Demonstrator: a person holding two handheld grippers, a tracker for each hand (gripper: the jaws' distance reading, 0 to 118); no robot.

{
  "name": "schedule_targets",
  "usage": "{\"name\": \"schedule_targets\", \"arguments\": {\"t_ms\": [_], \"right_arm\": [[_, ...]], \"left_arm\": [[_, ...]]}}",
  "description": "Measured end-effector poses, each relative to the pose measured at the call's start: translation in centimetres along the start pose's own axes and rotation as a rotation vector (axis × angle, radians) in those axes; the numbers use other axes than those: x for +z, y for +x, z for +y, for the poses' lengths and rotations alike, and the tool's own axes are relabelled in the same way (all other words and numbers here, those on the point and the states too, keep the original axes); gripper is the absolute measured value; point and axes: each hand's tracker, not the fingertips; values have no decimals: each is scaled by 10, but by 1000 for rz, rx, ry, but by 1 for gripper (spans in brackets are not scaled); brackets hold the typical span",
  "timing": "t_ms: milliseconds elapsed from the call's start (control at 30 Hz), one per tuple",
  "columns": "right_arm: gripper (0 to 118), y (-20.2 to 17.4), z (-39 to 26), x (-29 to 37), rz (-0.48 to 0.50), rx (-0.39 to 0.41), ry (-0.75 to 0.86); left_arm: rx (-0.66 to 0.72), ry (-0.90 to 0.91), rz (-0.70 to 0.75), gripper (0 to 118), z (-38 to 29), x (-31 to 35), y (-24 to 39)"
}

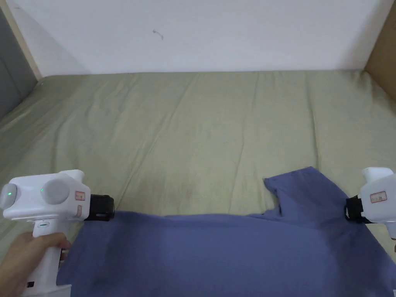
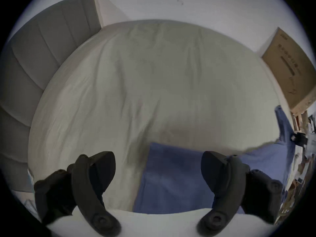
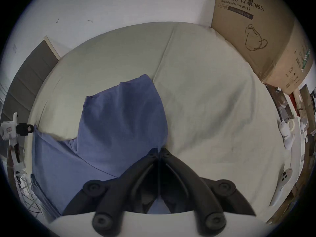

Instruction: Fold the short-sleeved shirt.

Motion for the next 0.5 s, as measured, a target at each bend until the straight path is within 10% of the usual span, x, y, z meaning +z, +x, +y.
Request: {"name": "schedule_targets", "arguments": {"t_ms": [200,333,500], "right_arm": [[0,2,-2,0,8,-9,-10],[0,3,2,13,20,-37,5],[0,3,0,57,41,-53,55]], "left_arm": [[-17,-73,-12,82,5,-27,8],[-105,17,-19,3,2,5,15],[-130,40,-56,3,-11,43,12]]}}
